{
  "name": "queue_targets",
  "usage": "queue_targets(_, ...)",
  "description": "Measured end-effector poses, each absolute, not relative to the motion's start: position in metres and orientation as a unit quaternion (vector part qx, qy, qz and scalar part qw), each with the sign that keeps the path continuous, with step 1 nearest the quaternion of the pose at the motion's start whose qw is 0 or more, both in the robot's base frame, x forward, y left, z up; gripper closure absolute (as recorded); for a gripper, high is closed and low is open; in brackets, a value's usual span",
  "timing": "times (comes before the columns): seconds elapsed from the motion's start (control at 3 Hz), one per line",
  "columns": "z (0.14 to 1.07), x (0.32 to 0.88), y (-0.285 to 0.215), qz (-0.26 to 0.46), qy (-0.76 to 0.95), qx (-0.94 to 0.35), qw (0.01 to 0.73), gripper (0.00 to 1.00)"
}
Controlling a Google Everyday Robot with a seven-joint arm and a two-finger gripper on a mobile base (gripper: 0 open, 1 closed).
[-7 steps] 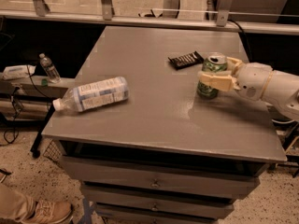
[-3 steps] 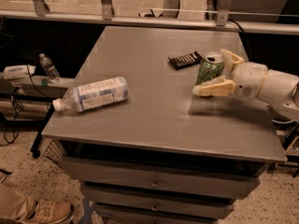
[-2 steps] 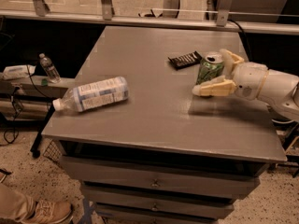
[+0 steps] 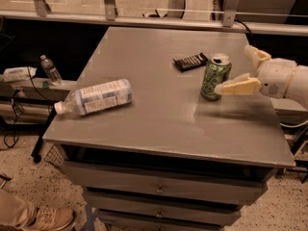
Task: Place green can upright
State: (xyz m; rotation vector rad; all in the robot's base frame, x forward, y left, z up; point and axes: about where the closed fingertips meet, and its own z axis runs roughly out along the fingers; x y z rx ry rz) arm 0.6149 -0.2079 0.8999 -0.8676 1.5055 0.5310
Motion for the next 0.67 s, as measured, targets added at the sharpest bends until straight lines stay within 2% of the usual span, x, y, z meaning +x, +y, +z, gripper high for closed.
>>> queue_targets(0.67,0.924,0.619,-0.257,0.149,0.670,-0.416,0.596,0.00)
